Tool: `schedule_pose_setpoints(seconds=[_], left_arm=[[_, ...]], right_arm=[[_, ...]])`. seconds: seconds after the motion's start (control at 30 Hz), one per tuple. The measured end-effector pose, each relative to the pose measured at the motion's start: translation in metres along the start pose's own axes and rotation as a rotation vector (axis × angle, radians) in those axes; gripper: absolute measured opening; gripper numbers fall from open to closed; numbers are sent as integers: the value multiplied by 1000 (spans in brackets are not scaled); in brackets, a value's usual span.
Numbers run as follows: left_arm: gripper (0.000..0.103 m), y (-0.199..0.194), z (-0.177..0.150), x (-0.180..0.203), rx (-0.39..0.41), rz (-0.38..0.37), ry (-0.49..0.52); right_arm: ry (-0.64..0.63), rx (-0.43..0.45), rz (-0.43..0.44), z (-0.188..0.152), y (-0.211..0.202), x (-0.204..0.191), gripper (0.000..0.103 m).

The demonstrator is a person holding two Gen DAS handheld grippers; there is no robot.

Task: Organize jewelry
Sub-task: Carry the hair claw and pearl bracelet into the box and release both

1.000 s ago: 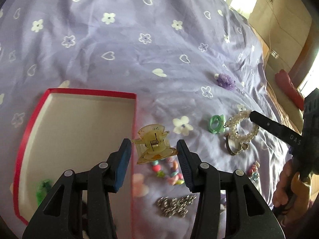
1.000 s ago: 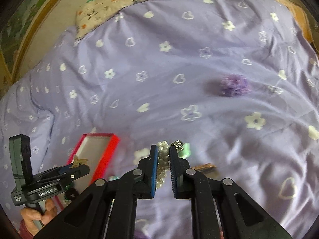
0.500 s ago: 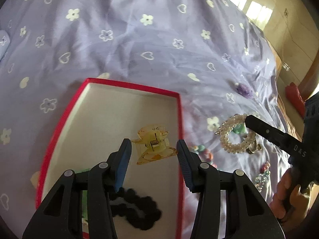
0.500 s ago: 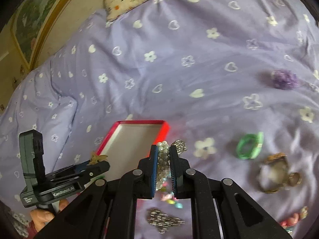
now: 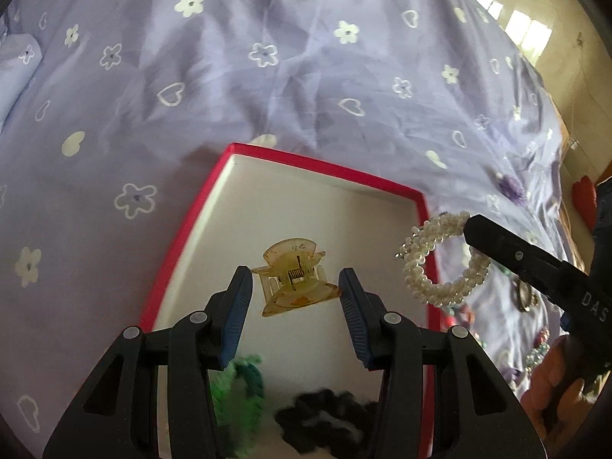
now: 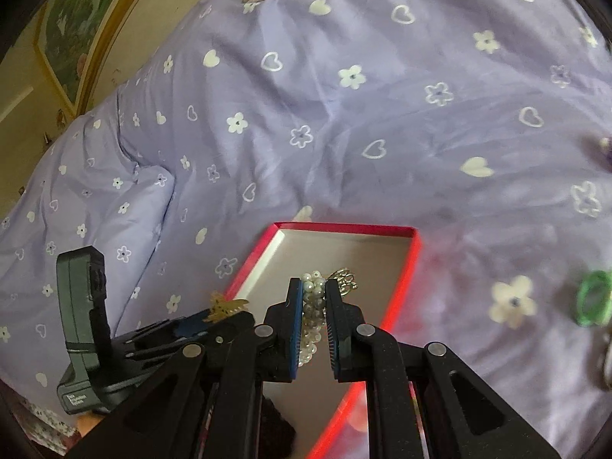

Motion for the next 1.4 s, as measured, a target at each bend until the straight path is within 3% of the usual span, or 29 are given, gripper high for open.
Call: schedule_pose_setpoints(seconds=[0.37, 1.0, 1.4], left_arm=[[45, 39, 10, -15, -42, 37, -4], [46, 59, 1, -13, -112, 111, 37], [50, 58, 2, -13, -114, 138, 39]], right_arm=[[5, -79, -18, -6, 50, 6, 11], [-34, -218, -116, -20, 71, 17, 11], [-15, -221, -81, -20, 68, 17, 17]])
Point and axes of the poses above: each gripper's, at about its wrist camera, not at the fingertips, and y roughly the way its jaws point, x to its right, z to its top, the point moved 3 cm from there along y, roughly the way its jaws point, and after that the axes turned 7 degrees about -y, right-handed, at the moved point
